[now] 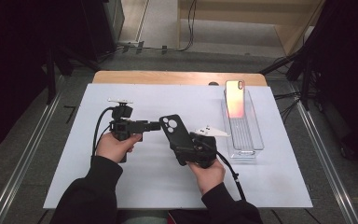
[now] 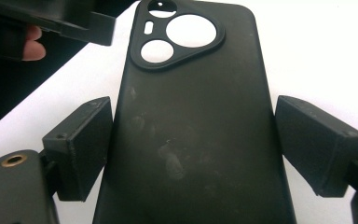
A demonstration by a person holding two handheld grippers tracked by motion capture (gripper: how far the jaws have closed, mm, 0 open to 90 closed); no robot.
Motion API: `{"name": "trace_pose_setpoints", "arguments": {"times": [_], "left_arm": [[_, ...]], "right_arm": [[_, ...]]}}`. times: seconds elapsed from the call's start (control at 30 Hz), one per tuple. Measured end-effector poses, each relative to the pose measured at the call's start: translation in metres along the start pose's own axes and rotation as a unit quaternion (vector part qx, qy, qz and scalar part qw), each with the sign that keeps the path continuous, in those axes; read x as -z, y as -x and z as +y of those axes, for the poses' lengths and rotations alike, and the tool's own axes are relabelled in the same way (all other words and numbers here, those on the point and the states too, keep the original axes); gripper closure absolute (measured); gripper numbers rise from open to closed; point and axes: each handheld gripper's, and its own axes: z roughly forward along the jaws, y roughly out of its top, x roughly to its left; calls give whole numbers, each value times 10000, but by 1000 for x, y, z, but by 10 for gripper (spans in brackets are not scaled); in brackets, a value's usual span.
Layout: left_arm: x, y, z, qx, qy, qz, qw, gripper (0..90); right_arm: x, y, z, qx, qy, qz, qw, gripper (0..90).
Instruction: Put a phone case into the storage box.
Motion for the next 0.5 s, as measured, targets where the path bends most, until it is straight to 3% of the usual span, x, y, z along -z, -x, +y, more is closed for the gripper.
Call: {"name": "trace_pose_setpoints", "arguments": {"times": [0.1,0.33,0.5], "left_arm": [[-5,0,2,16,21,30,10000,282],[-14,-1,6,257,0,29,9997,316],[-15,-2,5,397,109,48,9991,437]], "right_arm": [[-2,-4,-2,-56,56,35,10000,126],[-7,-10,-5,-255,196,183,9993,125],[-11,-14,-8,-370,282,257,9986,125]]}}
